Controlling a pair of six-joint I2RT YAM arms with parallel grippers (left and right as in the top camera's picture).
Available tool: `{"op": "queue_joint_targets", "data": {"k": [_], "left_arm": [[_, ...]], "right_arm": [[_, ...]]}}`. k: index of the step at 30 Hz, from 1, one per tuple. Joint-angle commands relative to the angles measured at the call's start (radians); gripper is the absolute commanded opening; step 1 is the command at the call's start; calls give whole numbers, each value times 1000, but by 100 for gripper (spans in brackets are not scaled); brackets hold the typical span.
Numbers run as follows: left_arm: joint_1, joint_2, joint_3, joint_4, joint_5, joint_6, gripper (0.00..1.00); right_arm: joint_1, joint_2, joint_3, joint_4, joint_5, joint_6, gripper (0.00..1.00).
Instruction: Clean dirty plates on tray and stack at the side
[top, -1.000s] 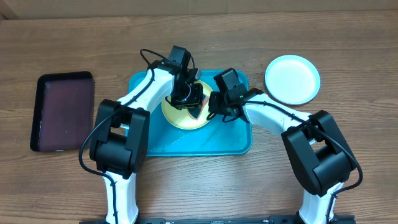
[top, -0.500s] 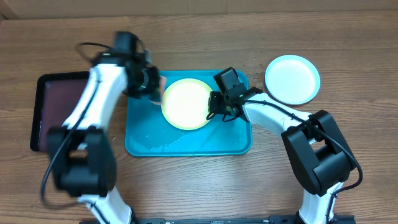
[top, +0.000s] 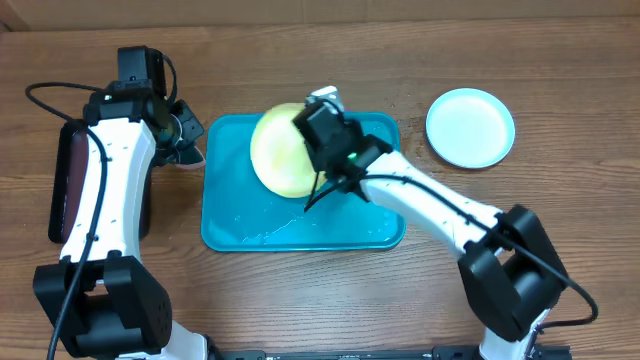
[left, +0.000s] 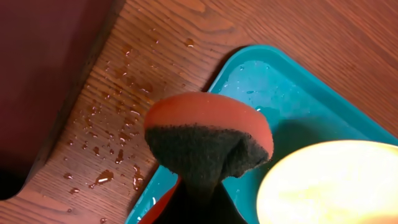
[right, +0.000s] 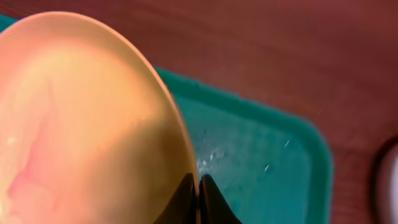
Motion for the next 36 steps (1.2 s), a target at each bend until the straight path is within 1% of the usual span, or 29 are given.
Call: {"op": "queue_joint_targets", "data": {"k": [1, 6, 9, 13, 14, 16, 22, 28, 33, 36], "left_arm": [[-2, 11, -2, 1, -27, -21, 4], [-2, 11, -3, -2, -27, -21, 4], [-2, 11, -3, -2, -27, -21, 4], [-2, 11, -2, -2, -27, -21, 4], [-2, 11, -3, -3, -26, -21, 4], [-2, 11, -3, -2, -19, -21, 4], [-2, 11, -2, -1, -18, -13, 4], [-2, 11, -2, -2, -12, -13, 4], [-2, 11, -2, -2, -12, -13, 4], [-2, 11, -2, -2, -12, -13, 5]], "right_arm": [[44, -37, 46, 0, 216, -152, 4], [96, -37, 50, 16, 425, -173, 4], [121, -37, 50, 47, 536, -268, 4], [155, -37, 50, 123, 637, -470, 4], [164, -37, 50, 146, 647, -527, 4], [177, -37, 50, 180, 647, -596, 4], [193, -37, 50, 222, 653, -707, 4], [193, -37, 50, 222, 658, -707, 4], [193, -37, 50, 227, 667, -778, 4], [193, -37, 50, 233, 674, -784, 4]]}}
